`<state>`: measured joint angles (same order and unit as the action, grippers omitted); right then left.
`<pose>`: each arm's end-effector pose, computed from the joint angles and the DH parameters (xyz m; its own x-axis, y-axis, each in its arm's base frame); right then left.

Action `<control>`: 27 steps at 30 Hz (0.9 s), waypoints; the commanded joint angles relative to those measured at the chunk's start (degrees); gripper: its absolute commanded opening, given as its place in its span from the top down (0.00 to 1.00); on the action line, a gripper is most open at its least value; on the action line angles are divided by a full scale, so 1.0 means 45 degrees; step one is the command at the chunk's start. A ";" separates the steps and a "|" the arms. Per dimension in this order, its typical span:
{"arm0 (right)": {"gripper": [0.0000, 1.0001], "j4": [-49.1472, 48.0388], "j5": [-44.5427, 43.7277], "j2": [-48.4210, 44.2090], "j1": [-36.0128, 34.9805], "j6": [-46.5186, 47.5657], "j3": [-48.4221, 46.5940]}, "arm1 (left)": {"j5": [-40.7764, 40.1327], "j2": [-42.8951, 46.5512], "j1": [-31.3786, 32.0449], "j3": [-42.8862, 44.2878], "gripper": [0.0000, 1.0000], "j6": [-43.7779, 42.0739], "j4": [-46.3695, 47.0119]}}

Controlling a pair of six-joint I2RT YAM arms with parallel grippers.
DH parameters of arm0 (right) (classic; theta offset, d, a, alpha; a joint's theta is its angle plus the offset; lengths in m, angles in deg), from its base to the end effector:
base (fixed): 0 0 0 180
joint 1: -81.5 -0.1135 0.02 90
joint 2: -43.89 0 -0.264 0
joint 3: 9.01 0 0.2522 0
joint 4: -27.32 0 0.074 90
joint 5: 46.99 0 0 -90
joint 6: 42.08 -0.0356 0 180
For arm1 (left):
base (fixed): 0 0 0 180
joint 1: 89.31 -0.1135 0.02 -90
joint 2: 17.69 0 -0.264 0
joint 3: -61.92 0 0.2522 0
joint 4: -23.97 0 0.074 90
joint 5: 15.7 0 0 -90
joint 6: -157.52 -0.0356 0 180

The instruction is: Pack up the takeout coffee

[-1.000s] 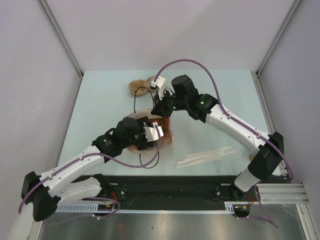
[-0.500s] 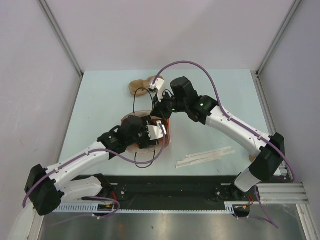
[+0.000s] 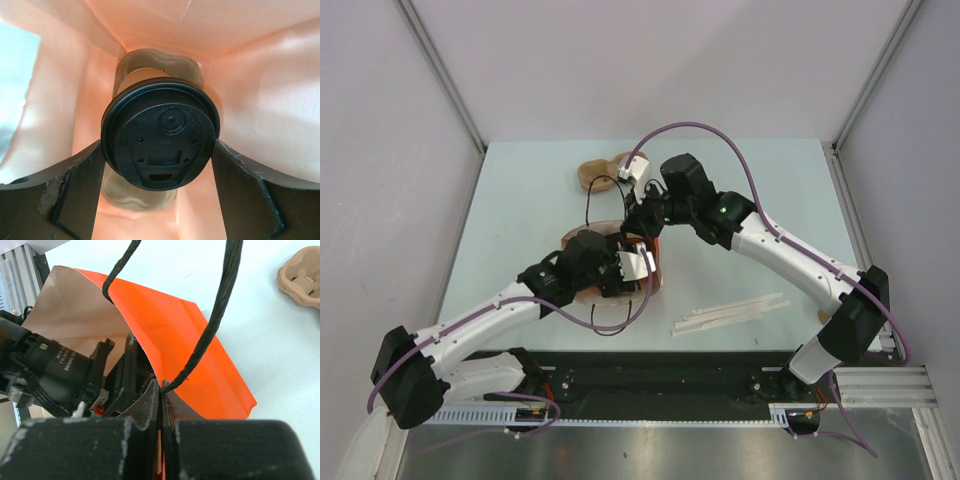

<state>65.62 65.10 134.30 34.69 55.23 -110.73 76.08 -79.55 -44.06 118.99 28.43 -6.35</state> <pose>0.2397 0.2749 0.3784 -0.1929 -0.3778 -0.9056 -0.9371 0.3446 0.0559 0.1657 -0.1687 0.2622 0.1446 0.7493 -0.6462 0.8201 0.2746 0.5019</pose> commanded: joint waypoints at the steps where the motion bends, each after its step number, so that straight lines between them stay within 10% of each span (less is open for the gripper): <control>1: 1.00 -0.0784 0.0014 -0.0521 -0.0048 -0.0062 -0.0003 | 0.0132 -0.0431 0.0119 0.0493 0.59 -0.0044 0.0457; 27: 1.00 -0.0687 0.2298 -0.0014 0.0577 -0.0687 -0.0295 | 0.0522 -0.2208 -0.0505 0.1039 0.60 0.0503 0.0086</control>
<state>65.23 69.36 134.33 36.96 54.68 -110.73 76.76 -87.62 -44.71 120.78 28.67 -5.04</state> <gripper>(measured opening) 0.018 0.831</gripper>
